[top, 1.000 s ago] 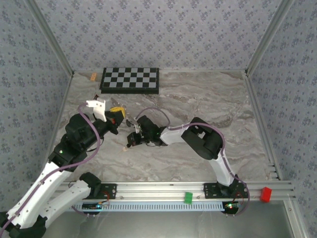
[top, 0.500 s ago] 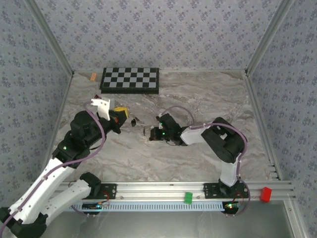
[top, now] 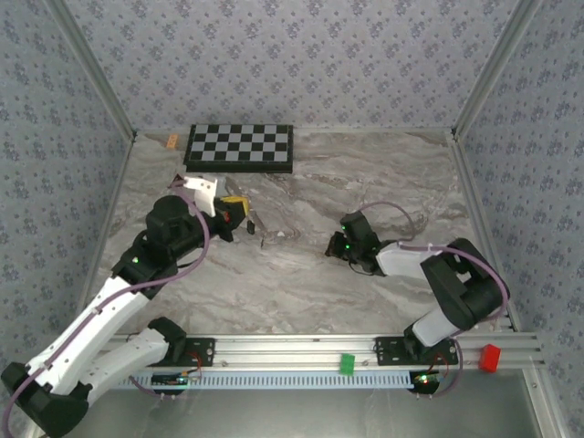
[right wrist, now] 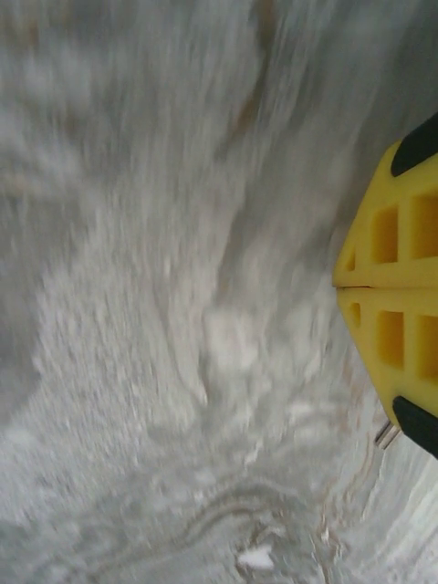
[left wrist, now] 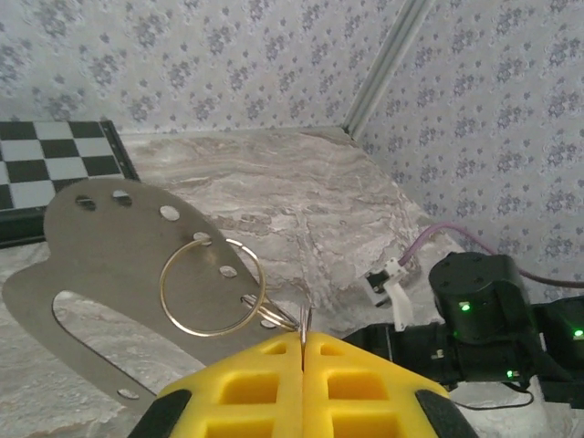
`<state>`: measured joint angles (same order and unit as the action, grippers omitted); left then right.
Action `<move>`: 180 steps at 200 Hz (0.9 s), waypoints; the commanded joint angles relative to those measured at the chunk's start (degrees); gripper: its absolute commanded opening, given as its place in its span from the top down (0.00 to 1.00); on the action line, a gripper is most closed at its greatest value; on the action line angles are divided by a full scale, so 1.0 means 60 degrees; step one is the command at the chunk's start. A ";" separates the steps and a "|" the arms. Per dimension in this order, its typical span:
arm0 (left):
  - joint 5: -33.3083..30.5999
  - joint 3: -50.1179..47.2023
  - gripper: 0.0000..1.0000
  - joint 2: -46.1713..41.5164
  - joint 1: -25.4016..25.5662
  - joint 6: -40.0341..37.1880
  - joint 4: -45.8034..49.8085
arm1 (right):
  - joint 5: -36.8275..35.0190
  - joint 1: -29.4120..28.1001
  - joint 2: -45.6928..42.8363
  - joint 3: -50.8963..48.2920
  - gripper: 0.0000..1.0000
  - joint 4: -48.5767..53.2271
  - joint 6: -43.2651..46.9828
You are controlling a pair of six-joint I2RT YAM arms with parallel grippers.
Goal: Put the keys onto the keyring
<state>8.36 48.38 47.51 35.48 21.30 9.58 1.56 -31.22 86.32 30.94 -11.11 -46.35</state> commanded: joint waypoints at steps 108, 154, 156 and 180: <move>0.0479 -0.1874 1.00 0.1611 0.0894 -0.0436 -0.2942 | -0.1025 -0.0266 -0.4014 0.0705 0.72 0.5288 0.3945; 0.0384 -0.2233 1.00 0.1374 0.0887 -0.0418 -0.3077 | -0.1982 -0.1652 -0.2246 0.2252 0.69 0.6865 0.5277; 0.0384 -0.2252 1.00 0.1352 0.0891 -0.0401 -0.3077 | -0.2152 -0.1762 -0.2120 0.2346 0.69 0.6951 0.5359; 0.0404 -0.2394 1.00 0.1202 0.0894 -0.0283 -0.3210 | -0.3603 -0.2697 -0.0606 0.3611 0.69 0.8443 0.6007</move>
<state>10.72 34.17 57.06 40.62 19.55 -5.39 -9.61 -43.18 75.94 46.00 27.00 -17.10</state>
